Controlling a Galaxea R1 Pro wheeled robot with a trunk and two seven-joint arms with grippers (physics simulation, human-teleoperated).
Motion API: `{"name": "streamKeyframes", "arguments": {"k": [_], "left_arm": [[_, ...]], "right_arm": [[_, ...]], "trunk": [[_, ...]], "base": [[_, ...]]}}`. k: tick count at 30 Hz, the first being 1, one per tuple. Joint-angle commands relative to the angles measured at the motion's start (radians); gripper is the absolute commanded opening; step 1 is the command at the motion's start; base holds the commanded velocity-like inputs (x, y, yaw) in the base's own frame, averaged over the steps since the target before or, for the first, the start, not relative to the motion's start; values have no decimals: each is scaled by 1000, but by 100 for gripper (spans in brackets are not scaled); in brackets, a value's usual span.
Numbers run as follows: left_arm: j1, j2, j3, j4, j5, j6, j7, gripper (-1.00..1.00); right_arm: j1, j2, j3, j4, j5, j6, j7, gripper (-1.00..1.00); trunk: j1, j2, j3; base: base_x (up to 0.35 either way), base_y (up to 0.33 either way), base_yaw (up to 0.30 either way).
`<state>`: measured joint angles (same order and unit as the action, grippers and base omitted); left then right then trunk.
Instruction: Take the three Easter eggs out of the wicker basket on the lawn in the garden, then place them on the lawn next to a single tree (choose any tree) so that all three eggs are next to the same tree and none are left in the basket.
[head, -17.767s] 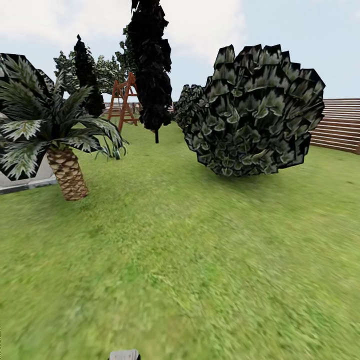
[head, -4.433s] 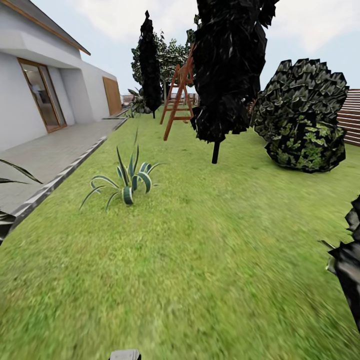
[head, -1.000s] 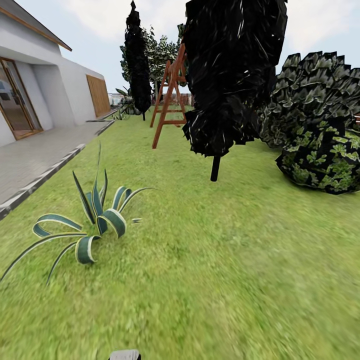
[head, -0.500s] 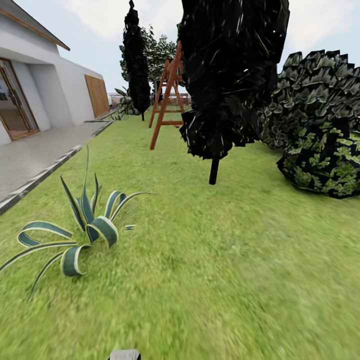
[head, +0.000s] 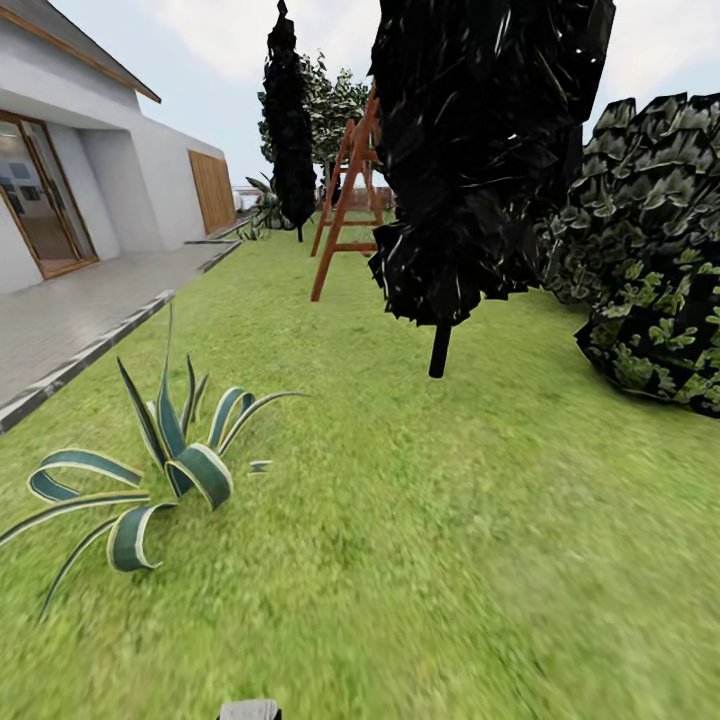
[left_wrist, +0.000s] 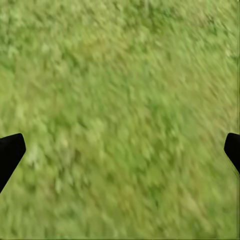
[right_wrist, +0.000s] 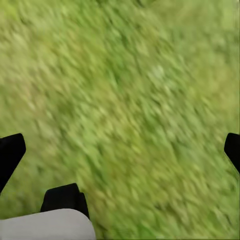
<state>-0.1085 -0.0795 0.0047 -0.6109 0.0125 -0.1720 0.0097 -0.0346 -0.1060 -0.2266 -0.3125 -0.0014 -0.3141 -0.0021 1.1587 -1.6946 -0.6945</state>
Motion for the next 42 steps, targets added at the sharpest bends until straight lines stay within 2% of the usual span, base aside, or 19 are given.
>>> {"name": "streamKeyframes", "arguments": {"k": [1,28,42], "left_arm": [[0,0,1,0,1,-3,1,100],[0,0,1,0,1,-3,1,100],[0,0,1,0,1,-3,1,100]], "right_arm": [[-1,0,-1,1,0,-3,0,100],[-1,0,-2,1,0,-3,0,100],[-1,0,-2,0,0,-3,0,100]], "trunk": [[0,0,-1],[0,0,-1],[0,0,-1]], "base": [[291,-141,2],[277,-153,1],[270,-160,96]]}}
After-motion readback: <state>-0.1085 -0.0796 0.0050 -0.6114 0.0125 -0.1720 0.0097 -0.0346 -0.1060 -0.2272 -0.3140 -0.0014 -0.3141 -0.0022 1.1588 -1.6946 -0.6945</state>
